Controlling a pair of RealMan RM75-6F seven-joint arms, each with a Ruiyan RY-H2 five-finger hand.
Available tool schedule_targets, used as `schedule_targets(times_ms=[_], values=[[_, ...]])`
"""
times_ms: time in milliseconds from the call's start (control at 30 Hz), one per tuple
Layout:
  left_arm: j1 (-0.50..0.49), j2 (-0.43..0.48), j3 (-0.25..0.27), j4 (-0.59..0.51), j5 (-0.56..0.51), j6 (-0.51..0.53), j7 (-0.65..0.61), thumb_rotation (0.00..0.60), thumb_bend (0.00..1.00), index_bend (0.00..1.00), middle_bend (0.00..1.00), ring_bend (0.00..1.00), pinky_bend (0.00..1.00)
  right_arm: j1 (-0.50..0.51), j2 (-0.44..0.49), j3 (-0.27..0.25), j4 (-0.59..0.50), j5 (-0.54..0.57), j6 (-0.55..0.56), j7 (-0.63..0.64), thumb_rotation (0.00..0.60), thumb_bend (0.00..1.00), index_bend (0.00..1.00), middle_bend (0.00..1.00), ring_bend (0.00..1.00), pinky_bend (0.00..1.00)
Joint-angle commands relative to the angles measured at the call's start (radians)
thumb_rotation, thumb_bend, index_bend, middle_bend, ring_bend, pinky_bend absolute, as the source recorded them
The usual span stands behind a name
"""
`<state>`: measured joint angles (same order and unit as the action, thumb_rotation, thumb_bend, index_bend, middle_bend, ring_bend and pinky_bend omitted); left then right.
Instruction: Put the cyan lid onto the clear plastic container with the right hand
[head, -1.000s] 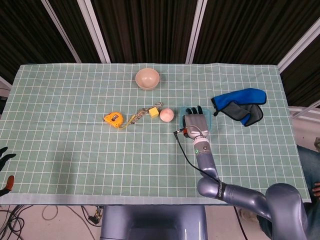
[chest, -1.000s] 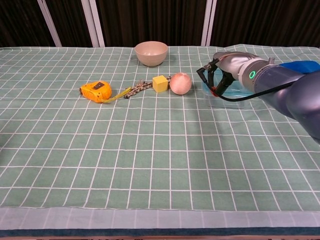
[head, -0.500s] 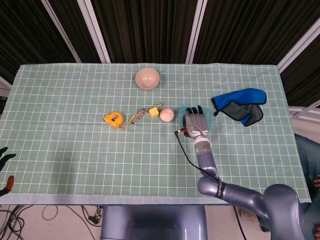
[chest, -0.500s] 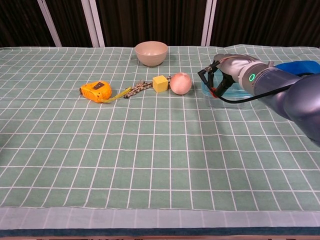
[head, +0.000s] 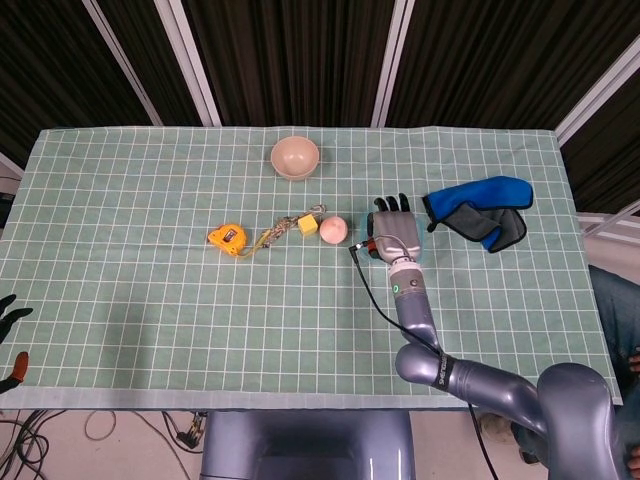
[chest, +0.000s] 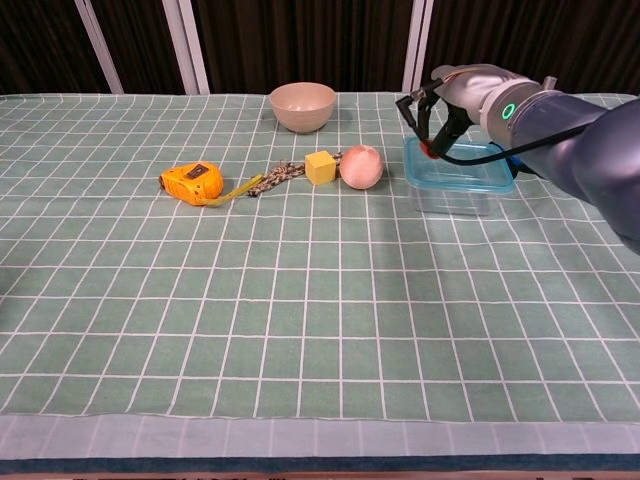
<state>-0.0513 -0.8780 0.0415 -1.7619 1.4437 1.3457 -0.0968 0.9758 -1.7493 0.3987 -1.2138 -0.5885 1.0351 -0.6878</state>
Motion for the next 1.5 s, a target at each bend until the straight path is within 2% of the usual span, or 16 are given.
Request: schedule_targets(times_ms=[33,267,767,1300,1500], values=[[0.0,-0.001,0.0,0.001,0.0,0.001,0.002,0.6,0.52,0.18,0.0,0.0,0.0,0.015,-0.005,0.013,0.033,0.014,-0.019,0.001,0.6,0.47,0.71,0.19,0.11,0.0],[0.0,-0.003,-0.002,-0.001,-0.007,-0.002,0.006,0.6,0.52,0.18,0.0,0.0,0.0,0.04,-0.046,0.028,0.137,0.009,-0.07,0.051,0.6,0.47,0.71,0.15,0.09,0.0],[-0.001,-0.004,-0.004,-0.005,-0.021,-0.007,0.013,0.6,0.52,0.18,0.0,0.0,0.0,0.097,-0.152,0.049,0.415,-0.02,-0.201,0.156,0.6,0.43,0.71,0.13,0.08,0.0],[-0.003,-0.005,-0.006,-0.009,-0.032,-0.014,0.022,0.6,0.52,0.18,0.0,0.0,0.0,0.14,-0.232,0.081,0.612,-0.077,-0.284,0.263,0.6,0.43,0.71,0.13,0.08,0.0],[-0.005,-0.004,-0.007,-0.012,-0.037,-0.019,0.025,0.6,0.52,0.18,0.0,0.0,0.0,0.146,-0.244,0.086,0.65,-0.093,-0.301,0.279,0.6,0.43,0.71,0.13,0.08,0.0]])
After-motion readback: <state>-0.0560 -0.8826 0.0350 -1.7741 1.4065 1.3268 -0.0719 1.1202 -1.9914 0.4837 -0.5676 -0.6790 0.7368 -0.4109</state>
